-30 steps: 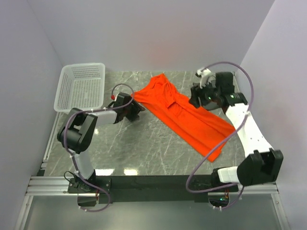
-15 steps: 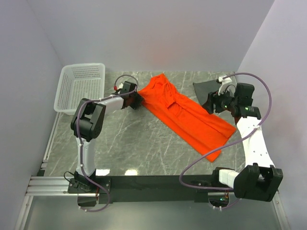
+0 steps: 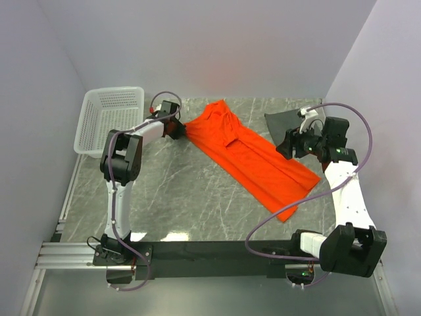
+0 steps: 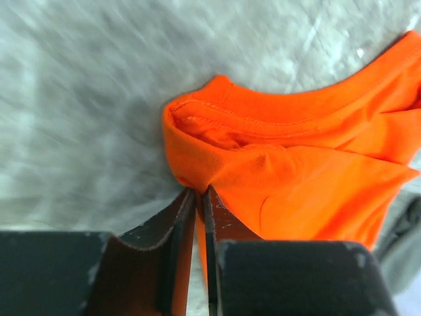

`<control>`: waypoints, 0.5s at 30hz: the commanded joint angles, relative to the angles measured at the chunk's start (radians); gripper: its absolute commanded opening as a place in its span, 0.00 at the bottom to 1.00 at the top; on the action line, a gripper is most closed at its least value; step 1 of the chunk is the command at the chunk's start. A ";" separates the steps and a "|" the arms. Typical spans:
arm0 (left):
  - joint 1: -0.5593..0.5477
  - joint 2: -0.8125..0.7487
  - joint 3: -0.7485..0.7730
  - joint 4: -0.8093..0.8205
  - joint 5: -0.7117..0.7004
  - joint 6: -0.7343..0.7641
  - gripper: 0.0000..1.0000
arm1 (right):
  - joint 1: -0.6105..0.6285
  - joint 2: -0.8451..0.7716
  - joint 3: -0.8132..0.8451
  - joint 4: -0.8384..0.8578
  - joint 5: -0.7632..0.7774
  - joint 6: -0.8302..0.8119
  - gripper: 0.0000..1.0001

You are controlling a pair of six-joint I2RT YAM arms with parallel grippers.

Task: Fold and stack the t-shirts
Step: Fold the tshirt

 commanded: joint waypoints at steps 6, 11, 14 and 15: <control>0.089 0.083 0.227 -0.241 -0.108 0.232 0.17 | -0.010 -0.005 -0.002 0.002 -0.051 -0.007 0.69; 0.121 0.165 0.452 -0.327 -0.067 0.278 0.20 | -0.010 0.014 0.000 -0.021 -0.057 -0.022 0.68; 0.135 0.190 0.519 -0.341 -0.004 0.315 0.30 | -0.010 0.027 0.006 -0.045 -0.061 -0.045 0.68; 0.135 0.167 0.510 -0.328 0.011 0.337 0.33 | -0.008 0.030 0.006 -0.053 -0.066 -0.056 0.68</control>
